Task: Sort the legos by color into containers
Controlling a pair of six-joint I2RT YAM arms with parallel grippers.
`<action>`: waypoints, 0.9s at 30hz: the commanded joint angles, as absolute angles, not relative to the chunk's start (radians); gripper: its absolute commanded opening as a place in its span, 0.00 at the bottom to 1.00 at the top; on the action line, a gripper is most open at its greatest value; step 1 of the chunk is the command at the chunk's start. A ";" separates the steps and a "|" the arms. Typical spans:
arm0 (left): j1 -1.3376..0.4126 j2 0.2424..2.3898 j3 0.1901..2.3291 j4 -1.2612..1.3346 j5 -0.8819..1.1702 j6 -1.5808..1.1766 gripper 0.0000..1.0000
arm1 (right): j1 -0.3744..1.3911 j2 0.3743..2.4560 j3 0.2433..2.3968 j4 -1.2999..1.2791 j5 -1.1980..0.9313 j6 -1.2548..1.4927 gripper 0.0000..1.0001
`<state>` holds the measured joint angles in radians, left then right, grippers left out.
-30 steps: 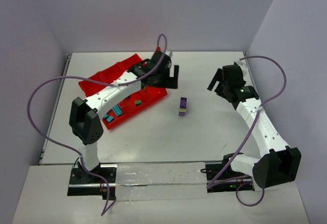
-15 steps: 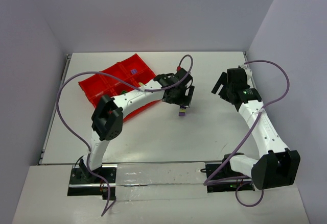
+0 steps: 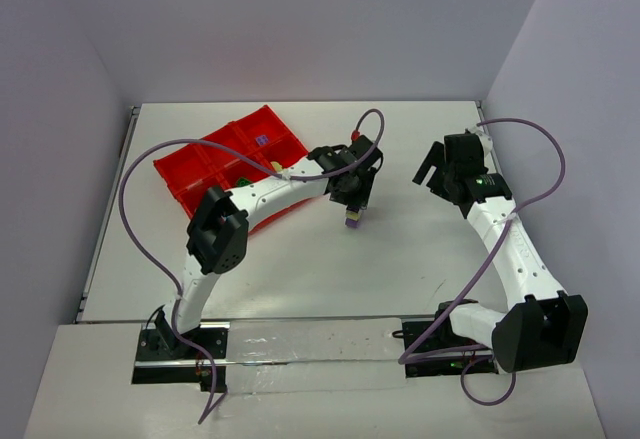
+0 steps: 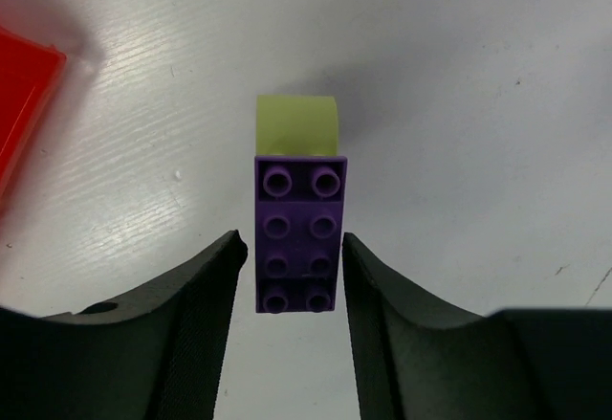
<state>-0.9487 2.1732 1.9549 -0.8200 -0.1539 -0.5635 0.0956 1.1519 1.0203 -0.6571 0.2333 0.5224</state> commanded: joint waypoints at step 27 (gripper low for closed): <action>-0.554 1.718 1.657 -0.436 0.702 -0.510 0.00 | 0.091 1.016 0.907 -0.256 -0.560 0.459 0.95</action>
